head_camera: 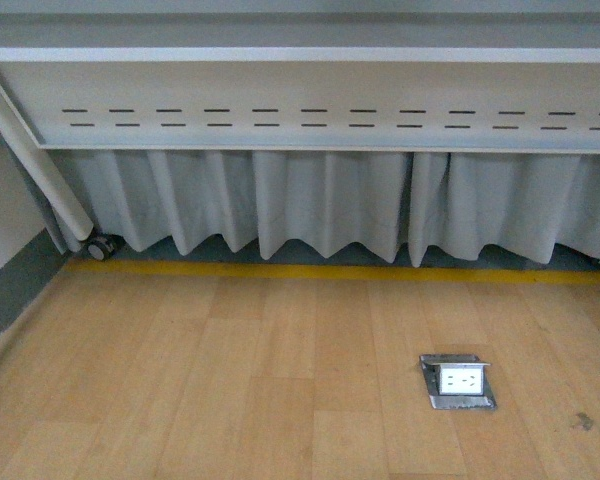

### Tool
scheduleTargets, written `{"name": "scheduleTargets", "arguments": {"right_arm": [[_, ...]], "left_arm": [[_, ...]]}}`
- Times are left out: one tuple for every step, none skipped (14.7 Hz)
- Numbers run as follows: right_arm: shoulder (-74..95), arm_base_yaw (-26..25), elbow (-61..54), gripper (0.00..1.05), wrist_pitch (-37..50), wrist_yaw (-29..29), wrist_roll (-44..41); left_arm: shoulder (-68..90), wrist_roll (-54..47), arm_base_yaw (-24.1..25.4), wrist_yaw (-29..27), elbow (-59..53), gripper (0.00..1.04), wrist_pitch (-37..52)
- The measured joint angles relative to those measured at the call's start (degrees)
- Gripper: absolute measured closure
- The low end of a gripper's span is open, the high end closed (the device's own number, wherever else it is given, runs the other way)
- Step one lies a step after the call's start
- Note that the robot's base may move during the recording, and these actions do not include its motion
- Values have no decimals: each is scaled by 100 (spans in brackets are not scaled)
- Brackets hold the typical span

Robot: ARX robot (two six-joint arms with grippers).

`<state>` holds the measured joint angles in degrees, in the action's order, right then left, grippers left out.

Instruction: Open oven

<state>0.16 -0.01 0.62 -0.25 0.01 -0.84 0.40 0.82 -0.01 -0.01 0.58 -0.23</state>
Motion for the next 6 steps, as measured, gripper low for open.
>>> {"name": "scheduleTargets", "arguments": {"right_arm": [[0, 0, 0, 6, 0, 0, 0], [0, 0, 0, 6, 0, -2, 0], [0, 0, 0, 6, 0, -2, 0], [0, 0, 0, 6, 0, 0, 0], [0, 0, 0, 6, 0, 0, 0], [0, 0, 0, 6, 2, 0, 0]], "left_arm": [[0, 0, 0, 0, 0, 7, 0], [0, 0, 0, 0, 0, 7, 0], [0, 0, 0, 0, 0, 7, 0], [0, 0, 0, 0, 0, 7, 0], [0, 0, 0, 0, 0, 7, 0], [0, 0, 0, 0, 0, 7, 0]]}}
